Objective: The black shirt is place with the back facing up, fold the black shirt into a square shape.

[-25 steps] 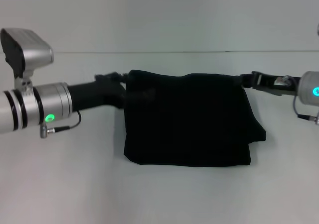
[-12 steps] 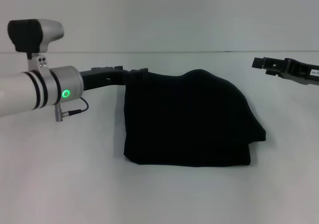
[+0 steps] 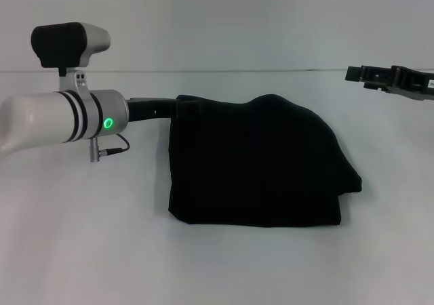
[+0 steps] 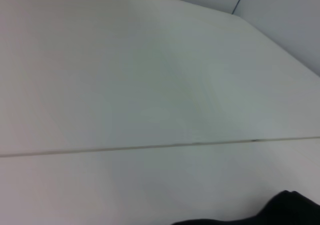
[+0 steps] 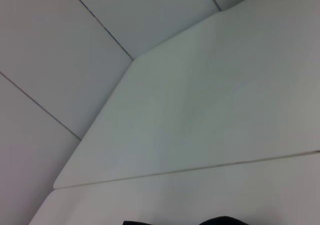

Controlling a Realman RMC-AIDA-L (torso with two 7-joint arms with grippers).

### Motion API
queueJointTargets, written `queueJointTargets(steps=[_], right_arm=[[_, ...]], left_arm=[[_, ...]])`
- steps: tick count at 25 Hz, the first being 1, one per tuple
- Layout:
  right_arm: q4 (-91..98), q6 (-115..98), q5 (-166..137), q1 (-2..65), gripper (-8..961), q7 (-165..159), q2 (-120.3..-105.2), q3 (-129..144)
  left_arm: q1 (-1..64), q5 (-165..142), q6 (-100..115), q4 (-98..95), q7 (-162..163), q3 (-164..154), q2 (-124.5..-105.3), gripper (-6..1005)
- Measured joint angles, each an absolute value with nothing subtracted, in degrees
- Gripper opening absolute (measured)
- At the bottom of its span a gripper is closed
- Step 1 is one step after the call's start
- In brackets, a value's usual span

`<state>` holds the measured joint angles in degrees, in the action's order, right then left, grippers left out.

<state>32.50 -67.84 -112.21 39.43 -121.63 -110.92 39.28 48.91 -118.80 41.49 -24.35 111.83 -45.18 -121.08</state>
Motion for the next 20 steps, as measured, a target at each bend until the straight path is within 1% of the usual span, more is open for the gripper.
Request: queueJointTargets(steps=[8, 20], right_arm=[[32.2, -67.65, -112.24, 39.55, 700, -121.34, -111.0, 39.3], [31.99, -66.85, -112.24, 39.14, 701, -121.12, -111.13, 39.28]], left_arm=[[51.62, -118.82, 35.36, -21.41, 111.41, -49.11, -121.38, 907], [52.29, -118.83, 34.75, -21.28, 111.16, -51.78, -122.1, 907]])
